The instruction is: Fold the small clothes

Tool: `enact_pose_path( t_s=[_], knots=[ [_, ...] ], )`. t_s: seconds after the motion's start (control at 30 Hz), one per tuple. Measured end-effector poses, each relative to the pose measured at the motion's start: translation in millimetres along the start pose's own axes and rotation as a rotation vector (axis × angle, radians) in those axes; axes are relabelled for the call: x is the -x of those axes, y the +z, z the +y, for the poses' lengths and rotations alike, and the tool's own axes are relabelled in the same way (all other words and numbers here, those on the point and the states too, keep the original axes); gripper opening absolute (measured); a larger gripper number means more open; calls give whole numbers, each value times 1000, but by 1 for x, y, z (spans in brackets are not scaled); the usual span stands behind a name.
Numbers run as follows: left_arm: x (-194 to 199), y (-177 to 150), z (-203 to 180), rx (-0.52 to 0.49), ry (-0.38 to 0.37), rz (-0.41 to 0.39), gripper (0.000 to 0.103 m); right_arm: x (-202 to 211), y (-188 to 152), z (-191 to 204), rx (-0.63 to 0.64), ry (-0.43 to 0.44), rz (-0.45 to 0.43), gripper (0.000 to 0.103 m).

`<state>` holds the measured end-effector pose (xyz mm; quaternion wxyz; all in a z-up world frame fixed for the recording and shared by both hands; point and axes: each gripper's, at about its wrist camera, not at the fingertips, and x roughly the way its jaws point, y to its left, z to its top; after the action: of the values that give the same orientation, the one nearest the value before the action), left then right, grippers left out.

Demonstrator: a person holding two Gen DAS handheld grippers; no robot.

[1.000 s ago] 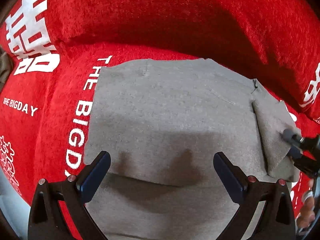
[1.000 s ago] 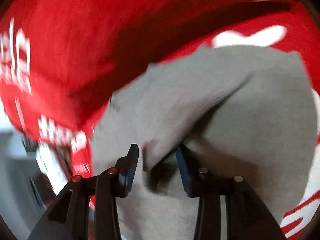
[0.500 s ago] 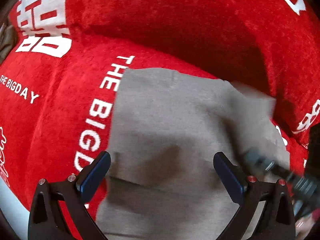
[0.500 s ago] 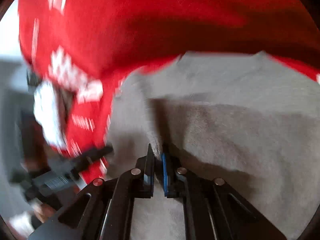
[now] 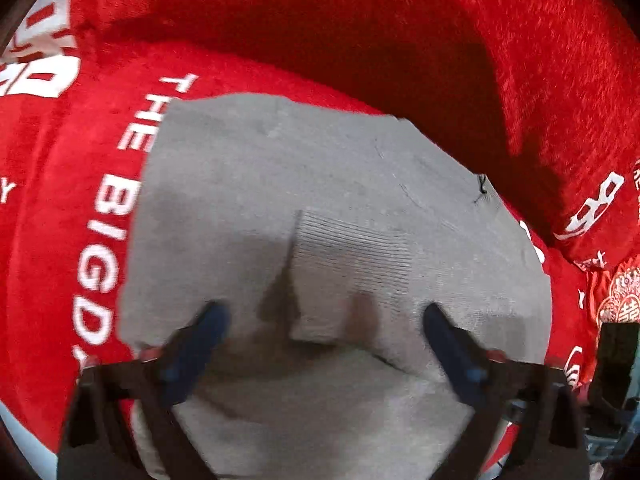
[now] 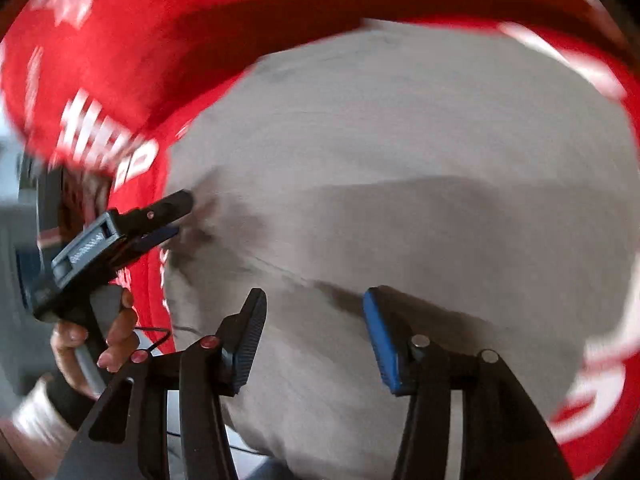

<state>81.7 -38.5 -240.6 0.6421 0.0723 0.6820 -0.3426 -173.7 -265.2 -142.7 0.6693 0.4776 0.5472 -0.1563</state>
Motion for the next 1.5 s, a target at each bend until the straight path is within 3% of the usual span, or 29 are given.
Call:
enact_pose_path(
  t_s=[0.03, 0.1, 0.17, 0.2, 0.23, 0.27, 0.3, 0.47, 0.6, 0.73, 0.8, 0.9, 0.93, 0.97, 1.0, 1.07, 1.13, 1.2, 1.37, 1.4, 1.43, 1.5],
  knots=[
    [-7, 1, -1, 5, -10, 35, 65, -1, -4, -9, -69, 16, -13, 54],
    [-11, 2, -1, 14, 3, 48, 53, 11, -16, -44, -249, 65, -69, 54],
    [-9, 4, -2, -4, -2, 32, 8, 24, -26, -75, -399, 115, -147, 54],
    [-8, 5, -2, 2, -22, 35, 8, 30, -31, -90, -469, 144, -195, 54],
    [-6, 5, 0, 8, -29, 29, 8, 34, -34, -104, -538, 186, -248, 48],
    [-3, 5, -1, 7, -36, 20, 8, 37, -35, -112, -573, 217, -280, 11],
    [0, 3, -1, 2, -34, 13, 8, 38, -34, -119, -593, 233, -293, 6],
    [8, -15, -4, -32, -26, 7, 8, 48, -19, -106, -407, 83, -271, 6],
    [-1, -26, 1, -34, 2, 25, 8, 37, -15, -113, -370, 15, -225, 6],
    [13, -32, 4, -57, 37, 11, 9, 37, -18, -124, -371, 38, -219, 6],
    [23, -34, 10, -82, 118, -13, 9, 38, -19, -123, -372, 28, -190, 6],
    [39, -37, 25, -90, 167, -17, 9, 46, -25, -134, -414, 93, -94, 15],
    [44, -36, 28, -88, 174, -18, 9, 51, -29, -132, -429, 183, -76, 16],
    [47, -35, 30, -90, 185, -22, 9, 58, -31, -126, -420, 259, -87, 19],
    [49, -33, 29, -94, 193, -27, 9, 68, -31, -121, -394, 274, -112, 24],
    [46, -29, 22, -100, 197, -34, 9, 87, -27, -116, -345, 234, -179, 50],
    [42, -25, 13, -103, 198, -42, 9, 102, -15, -122, -321, 134, -272, 52],
    [39, -21, -3, -118, 181, -53, 9, 99, 0, -136, -359, 89, -288, 52],
    [19, -15, -43, -193, 179, -64, 9, 66, 37, -164, -414, 67, -260, 50],
    [15, -15, -48, -200, 179, -59, 9, 57, 42, -163, -410, 81, -242, 42],
    [11, -15, -50, -205, 181, -52, 9, 53, 45, -160, -397, 83, -222, 7],
    [3, -16, -53, -212, 200, -37, 9, 58, 47, -141, -293, -11, -224, 8]
  ],
)
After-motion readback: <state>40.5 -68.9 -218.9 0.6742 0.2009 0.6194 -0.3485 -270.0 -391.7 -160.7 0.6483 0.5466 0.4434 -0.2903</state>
